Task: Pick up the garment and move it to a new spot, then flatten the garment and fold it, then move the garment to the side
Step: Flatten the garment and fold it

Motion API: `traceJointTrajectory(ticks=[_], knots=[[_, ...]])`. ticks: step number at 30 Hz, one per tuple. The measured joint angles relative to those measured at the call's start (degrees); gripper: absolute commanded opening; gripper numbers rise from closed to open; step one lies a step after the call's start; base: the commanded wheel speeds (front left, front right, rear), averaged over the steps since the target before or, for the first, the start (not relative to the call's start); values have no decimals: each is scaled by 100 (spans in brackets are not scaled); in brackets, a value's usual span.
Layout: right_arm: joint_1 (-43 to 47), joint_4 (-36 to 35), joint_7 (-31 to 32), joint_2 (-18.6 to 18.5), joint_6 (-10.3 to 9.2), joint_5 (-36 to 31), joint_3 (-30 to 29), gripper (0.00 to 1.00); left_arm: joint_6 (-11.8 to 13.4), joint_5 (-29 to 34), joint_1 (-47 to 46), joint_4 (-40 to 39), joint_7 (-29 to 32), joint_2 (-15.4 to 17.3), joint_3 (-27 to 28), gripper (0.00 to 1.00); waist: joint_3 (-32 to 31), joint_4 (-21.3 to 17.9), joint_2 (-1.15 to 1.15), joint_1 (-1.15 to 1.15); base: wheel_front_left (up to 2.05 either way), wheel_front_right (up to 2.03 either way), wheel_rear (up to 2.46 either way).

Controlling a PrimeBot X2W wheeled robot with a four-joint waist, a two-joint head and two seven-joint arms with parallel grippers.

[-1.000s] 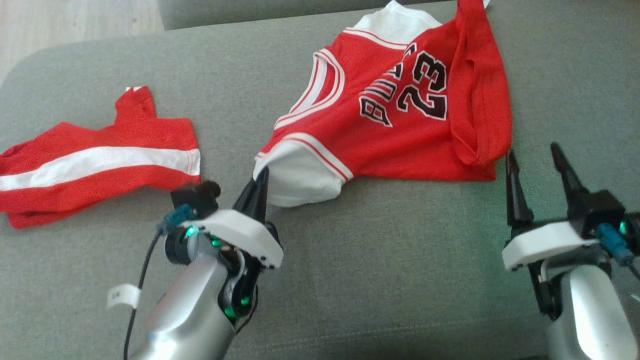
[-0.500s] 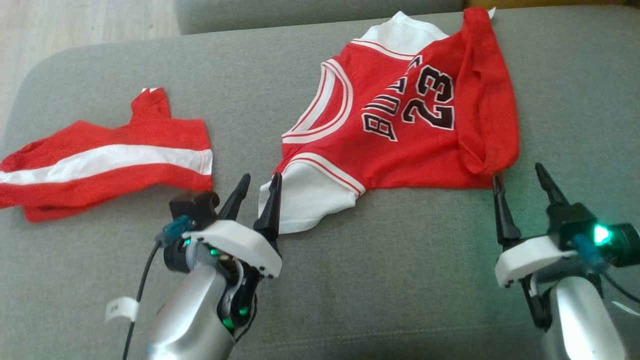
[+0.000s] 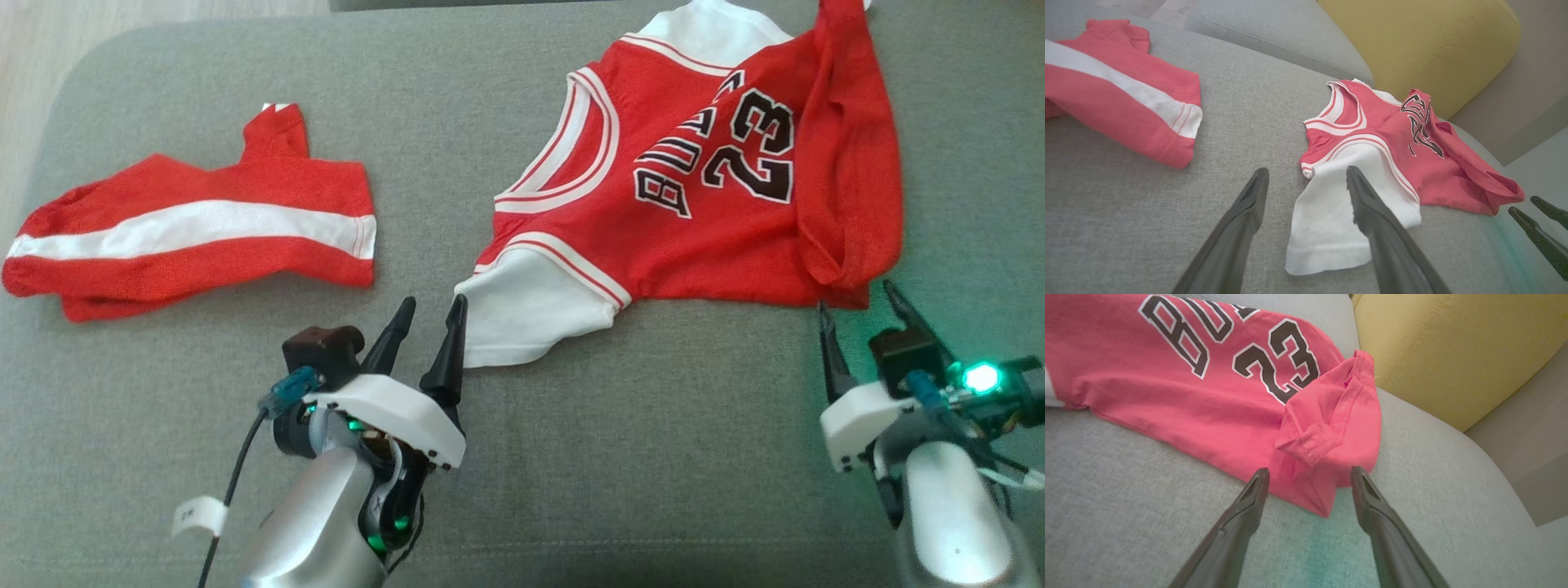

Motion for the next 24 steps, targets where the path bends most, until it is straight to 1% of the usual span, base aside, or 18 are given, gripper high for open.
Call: traceJointTrajectory(ticks=[4,11,12,13,14,15,16,17,19,20,21,24], knots=[[-203,140,-142,-1,0,-130,-168,100,4,-12,-9,-3,0,0,-48,100,67,55,0,0,0,0,0],[-289,357,-343,3,0,-260,-330,100,5,-60,-42,-2,0,1,-86,100,127,104,0,0,0,0,0],[-294,393,-357,4,0,-259,-335,94,5,-60,-62,0,0,1,-89,100,133,108,0,0,0,0,0],[-308,432,-381,7,0,-257,-335,84,5,-62,-80,-1,0,1,-89,100,140,110,0,0,0,0,0],[-330,459,-411,9,0,-254,-334,80,5,-62,-87,-2,0,0,-90,100,146,111,0,0,0,0,0],[-365,478,-438,10,0,-254,-334,74,5,-62,-86,1,0,0,-96,100,152,110,0,0,0,0,0],[-411,488,-446,10,0,-253,-331,66,5,-64,-86,5,0,0,-102,100,155,108,0,0,0,0,0],[-451,490,-474,11,0,-252,-326,54,7,-71,-86,5,0,0,-111,100,159,106,0,0,0,0,0],[-527,515,-500,11,0,-235,-324,44,7,-87,-86,20,0,0,-129,100,166,100,0,0,0,0,0],[-544,531,-524,11,0,-224,-321,15,7,-103,-87,33,0,0,-144,100,168,98,0,0,0,0,0],[-547,553,-542,11,0,-205,-312,0,7,-111,-87,51,0,0,-164,100,168,97,0,0,0,0,0],[-546,603,-588,12,0,-149,-307,0,7,-112,-87,133,0,0,-235,100,153,90,0,0,0,0,0]])
